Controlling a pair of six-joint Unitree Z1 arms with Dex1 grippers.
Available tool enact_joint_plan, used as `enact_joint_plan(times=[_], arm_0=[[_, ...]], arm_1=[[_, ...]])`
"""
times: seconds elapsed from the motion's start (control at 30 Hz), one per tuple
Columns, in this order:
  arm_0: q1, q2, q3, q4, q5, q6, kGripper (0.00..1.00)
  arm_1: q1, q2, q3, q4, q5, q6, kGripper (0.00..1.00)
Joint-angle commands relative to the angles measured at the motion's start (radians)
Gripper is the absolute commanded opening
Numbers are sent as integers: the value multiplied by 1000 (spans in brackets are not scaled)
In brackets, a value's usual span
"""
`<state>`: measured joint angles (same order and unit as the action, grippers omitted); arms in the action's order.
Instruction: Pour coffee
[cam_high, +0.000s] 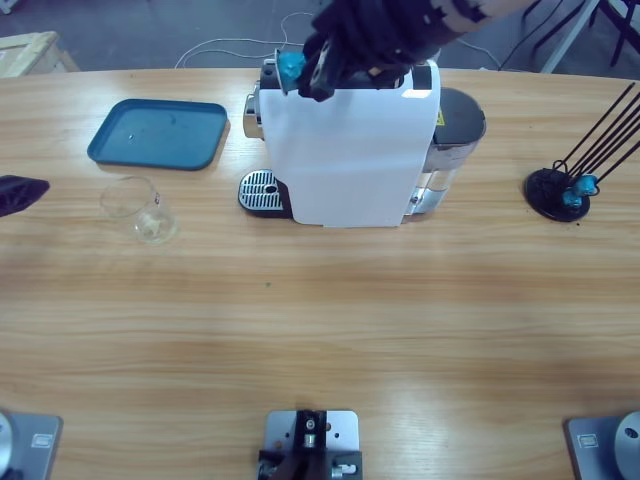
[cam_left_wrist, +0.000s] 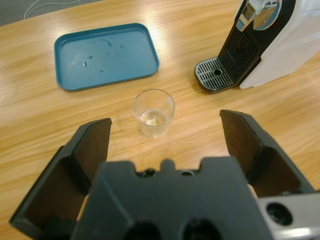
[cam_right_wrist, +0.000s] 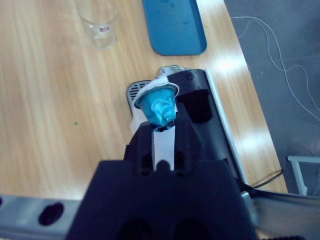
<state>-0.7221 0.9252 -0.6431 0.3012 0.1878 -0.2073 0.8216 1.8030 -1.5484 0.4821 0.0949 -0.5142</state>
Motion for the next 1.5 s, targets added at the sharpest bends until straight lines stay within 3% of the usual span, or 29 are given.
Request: enact_joint_plan(times=[0.03, 0.8, 0.9, 1.33, 1.37, 1.4, 1.47, 1.5], arm_0=[[7, -25, 42, -13, 9, 6, 936], [7, -45, 48, -19, 9, 5, 936], [7, -47, 54, -36, 18, 3, 998], [7, -63, 66, -51, 33, 5, 998], [7, -63, 65, -53, 33, 5, 999], [7, -63, 65, -52, 33, 5, 999], [6, -63, 66, -53, 32, 5, 998], [7, -63, 65, -53, 32, 5, 999]], arm_1=[[5, 96, -76, 24, -40, -12, 0], [-7, 171, -118, 50, -107, -10, 0], [-7, 183, -125, 54, -107, -10, 0], [-10, 199, -133, 68, -125, 4, 0], [-11, 201, -136, 77, -127, 12, 65], [-12, 205, -143, 89, -128, 19, 255], [-12, 211, -151, 105, -129, 20, 297], [-13, 213, -152, 106, -129, 21, 407]])
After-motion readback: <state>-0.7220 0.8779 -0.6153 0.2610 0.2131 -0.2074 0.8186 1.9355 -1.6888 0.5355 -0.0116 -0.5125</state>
